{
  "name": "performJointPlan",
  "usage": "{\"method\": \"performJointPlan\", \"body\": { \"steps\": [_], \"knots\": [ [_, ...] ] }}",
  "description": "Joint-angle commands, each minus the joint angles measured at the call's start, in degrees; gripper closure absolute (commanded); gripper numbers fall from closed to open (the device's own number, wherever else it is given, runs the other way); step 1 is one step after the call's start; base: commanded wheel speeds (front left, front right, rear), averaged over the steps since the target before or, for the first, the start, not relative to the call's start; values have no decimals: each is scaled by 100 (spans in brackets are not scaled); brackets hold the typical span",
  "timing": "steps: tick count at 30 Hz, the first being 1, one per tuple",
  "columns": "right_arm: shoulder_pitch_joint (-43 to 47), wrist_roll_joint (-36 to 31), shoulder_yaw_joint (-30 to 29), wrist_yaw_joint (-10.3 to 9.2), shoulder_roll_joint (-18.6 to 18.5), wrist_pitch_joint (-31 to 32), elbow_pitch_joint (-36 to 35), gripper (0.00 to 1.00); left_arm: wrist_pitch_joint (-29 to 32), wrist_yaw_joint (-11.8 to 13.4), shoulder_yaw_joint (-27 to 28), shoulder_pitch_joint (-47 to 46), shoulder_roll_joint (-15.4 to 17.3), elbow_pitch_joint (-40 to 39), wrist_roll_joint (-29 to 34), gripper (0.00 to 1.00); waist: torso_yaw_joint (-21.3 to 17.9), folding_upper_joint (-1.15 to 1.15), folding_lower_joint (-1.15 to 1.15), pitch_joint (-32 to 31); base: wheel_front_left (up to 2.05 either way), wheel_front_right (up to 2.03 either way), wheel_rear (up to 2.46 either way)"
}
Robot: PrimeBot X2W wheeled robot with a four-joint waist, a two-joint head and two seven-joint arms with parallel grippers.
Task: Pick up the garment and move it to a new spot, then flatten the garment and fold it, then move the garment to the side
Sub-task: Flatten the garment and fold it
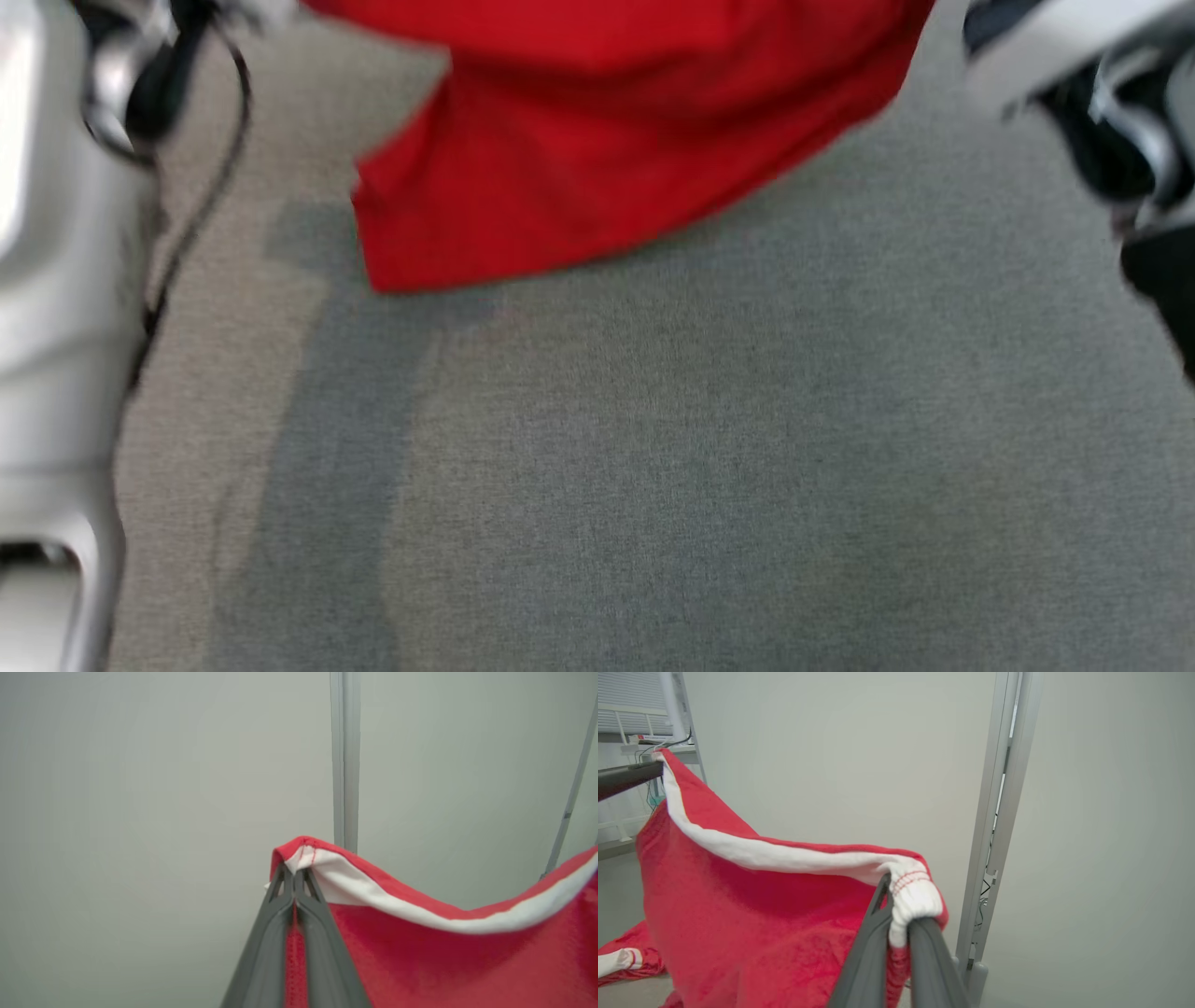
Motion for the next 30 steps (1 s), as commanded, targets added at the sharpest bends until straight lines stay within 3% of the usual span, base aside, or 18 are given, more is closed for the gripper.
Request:
{"method": "performJointPlan", "body": {
  "steps": [1,5,11,15,23,30],
  "knots": [
    [-462,-190,-79,0,72,-170,278,100,-114,99,27,-505,-3,180,132,100,-122,0,0,664,0,0,0],
    [-1548,-593,-510,1,414,-813,1192,100,-767,307,14,-1760,-141,746,477,100,-94,0,0,1047,0,0,0],
    [-2263,-1099,-938,0,775,-1170,2082,100,-1728,480,-29,-2656,-311,1356,741,100,26,0,0,1346,0,0,0],
    [-2218,-1251,-869,0,991,-1214,2502,100,-1976,276,-200,-2600,-466,1886,791,100,133,0,0,1588,0,0,0],
    [-1183,-1223,-450,0,823,-1214,2076,100,-2113,-84,-257,-1591,-344,2203,545,100,179,0,0,1784,0,0,0],
    [49,-944,-132,0,439,-1213,955,100,-2112,-187,-55,-117,121,1191,296,100,61,0,0,1536,0,0,0]
  ]
}}
